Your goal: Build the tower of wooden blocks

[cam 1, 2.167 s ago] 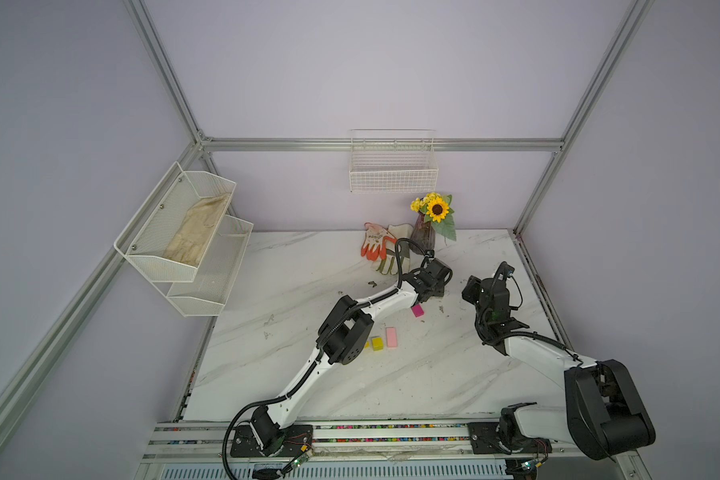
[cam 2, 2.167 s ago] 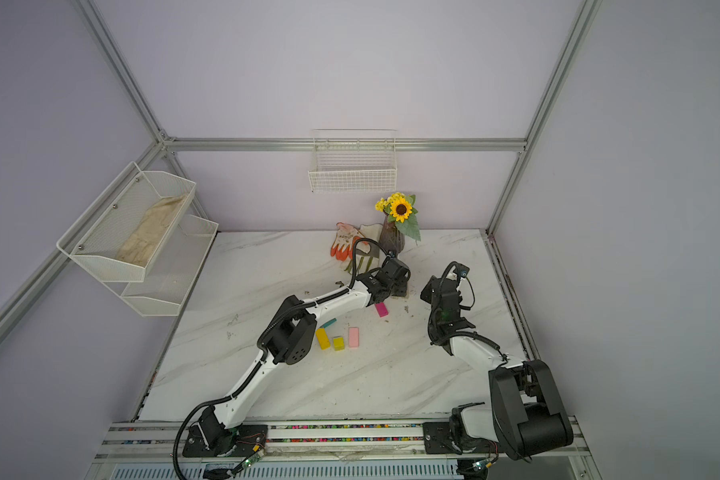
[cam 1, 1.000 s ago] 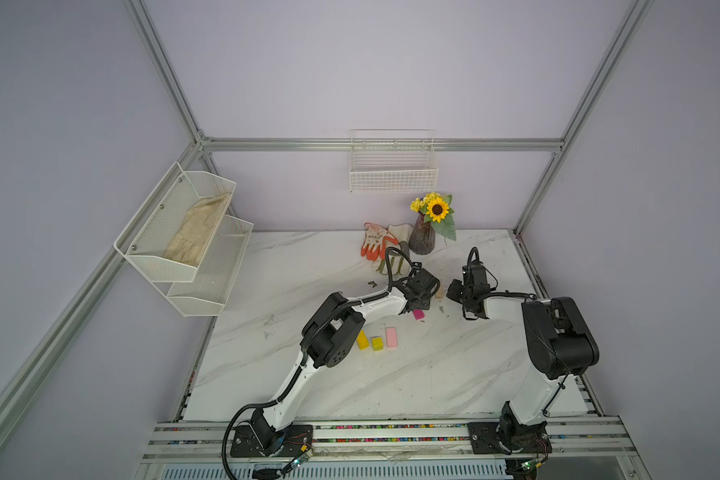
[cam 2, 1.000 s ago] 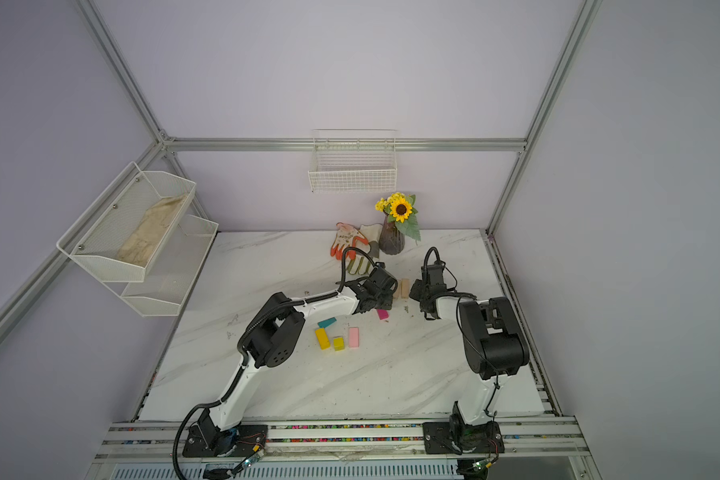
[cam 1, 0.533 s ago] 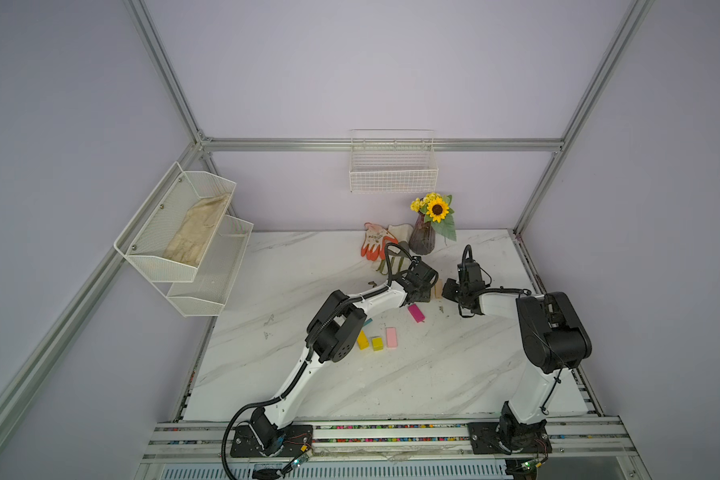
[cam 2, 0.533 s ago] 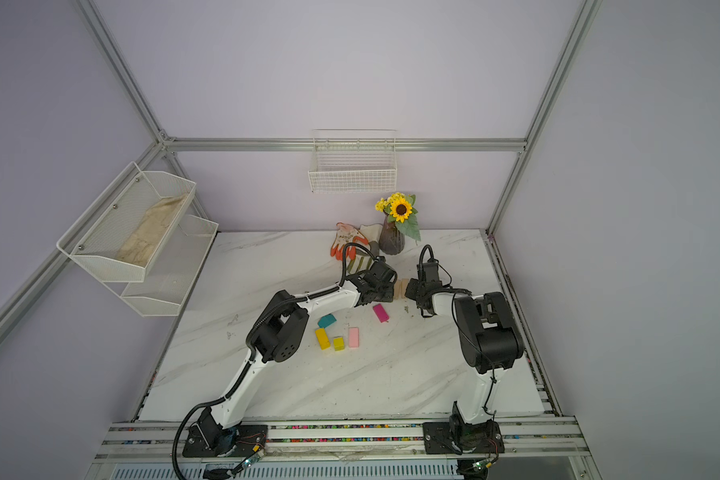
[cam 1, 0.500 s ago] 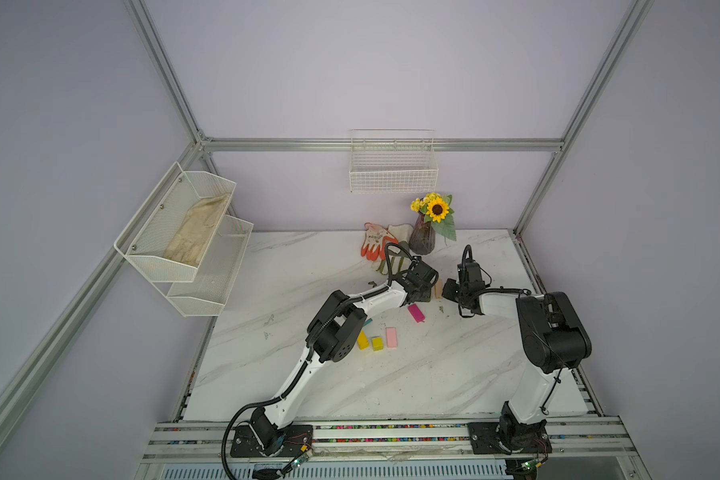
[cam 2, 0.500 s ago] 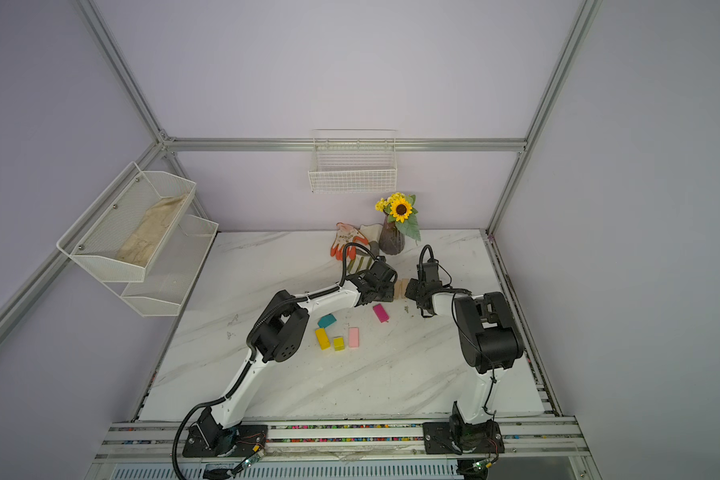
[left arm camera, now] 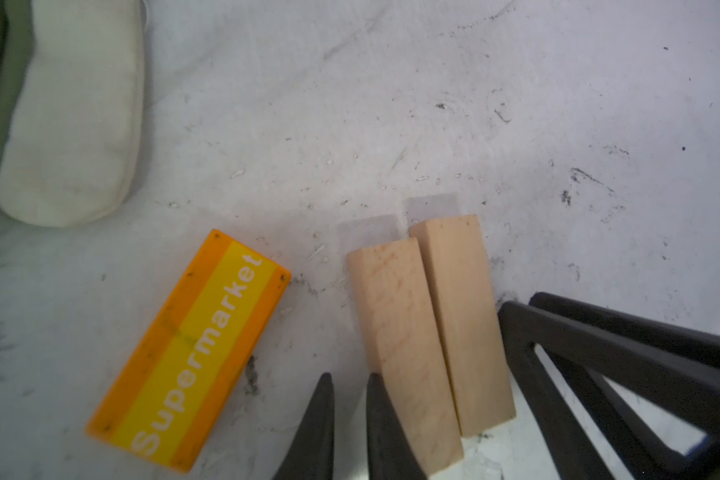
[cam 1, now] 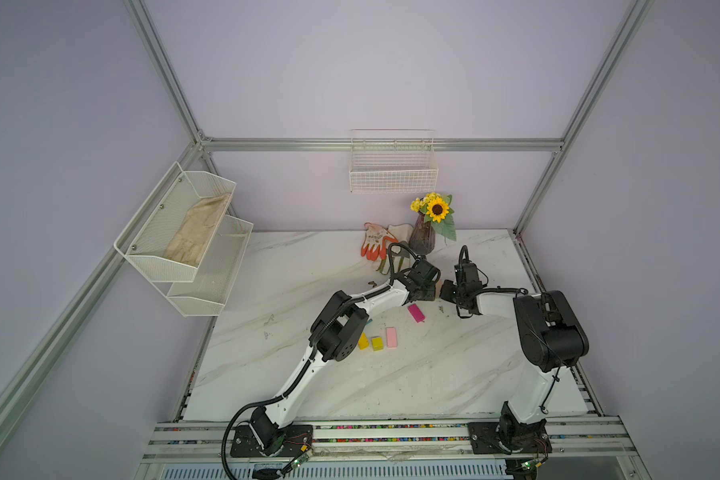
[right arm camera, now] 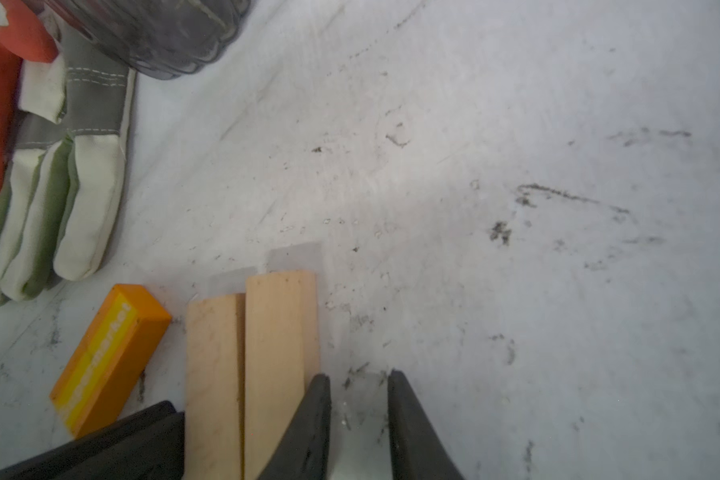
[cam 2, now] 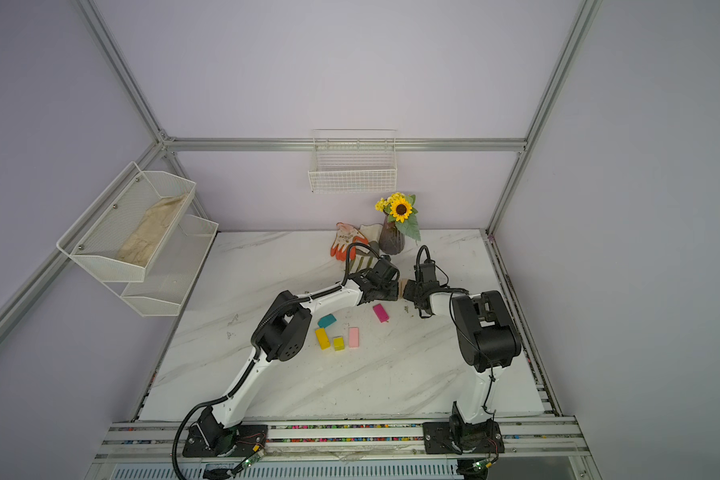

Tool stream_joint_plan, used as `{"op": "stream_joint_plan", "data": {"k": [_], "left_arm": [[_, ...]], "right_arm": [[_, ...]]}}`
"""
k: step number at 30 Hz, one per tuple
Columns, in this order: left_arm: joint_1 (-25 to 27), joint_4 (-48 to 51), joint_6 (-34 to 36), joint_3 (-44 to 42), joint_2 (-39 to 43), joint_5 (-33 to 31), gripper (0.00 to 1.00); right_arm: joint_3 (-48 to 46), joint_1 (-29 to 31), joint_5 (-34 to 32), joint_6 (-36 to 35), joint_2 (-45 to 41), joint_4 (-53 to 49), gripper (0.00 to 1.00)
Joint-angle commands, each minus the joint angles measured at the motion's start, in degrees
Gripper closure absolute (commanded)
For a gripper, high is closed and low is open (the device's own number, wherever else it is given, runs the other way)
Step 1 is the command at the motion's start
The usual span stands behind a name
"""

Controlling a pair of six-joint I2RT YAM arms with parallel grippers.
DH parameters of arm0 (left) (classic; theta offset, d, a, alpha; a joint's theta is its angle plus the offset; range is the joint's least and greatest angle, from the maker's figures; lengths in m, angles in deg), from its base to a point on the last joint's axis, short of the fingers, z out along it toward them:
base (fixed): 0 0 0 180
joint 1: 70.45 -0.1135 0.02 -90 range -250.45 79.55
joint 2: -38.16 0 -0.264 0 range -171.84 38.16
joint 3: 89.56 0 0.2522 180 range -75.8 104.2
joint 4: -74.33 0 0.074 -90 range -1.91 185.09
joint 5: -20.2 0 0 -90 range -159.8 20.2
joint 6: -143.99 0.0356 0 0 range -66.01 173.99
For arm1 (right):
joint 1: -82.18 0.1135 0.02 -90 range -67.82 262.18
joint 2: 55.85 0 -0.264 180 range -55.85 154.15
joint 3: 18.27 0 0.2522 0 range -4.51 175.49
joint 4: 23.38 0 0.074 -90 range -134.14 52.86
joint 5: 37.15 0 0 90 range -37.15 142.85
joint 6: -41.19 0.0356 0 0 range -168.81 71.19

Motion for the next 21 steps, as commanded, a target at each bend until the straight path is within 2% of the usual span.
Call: {"op": "stream_joint_plan", "data": {"k": [1, 21], "left_arm": [[-0.29, 0.35, -0.37, 4.92, -1.20, 1.86, 0.83], [-1.04, -0.45, -0.78, 6.35, -2.95, 2.83, 0.83]], "right_arm": [[1.59, 0.44, -0.12, -0.72, 0.92, -1.43, 0.73], [2.26, 0.92, -0.25, -0.97, 1.67, -2.04, 0.72]]}}
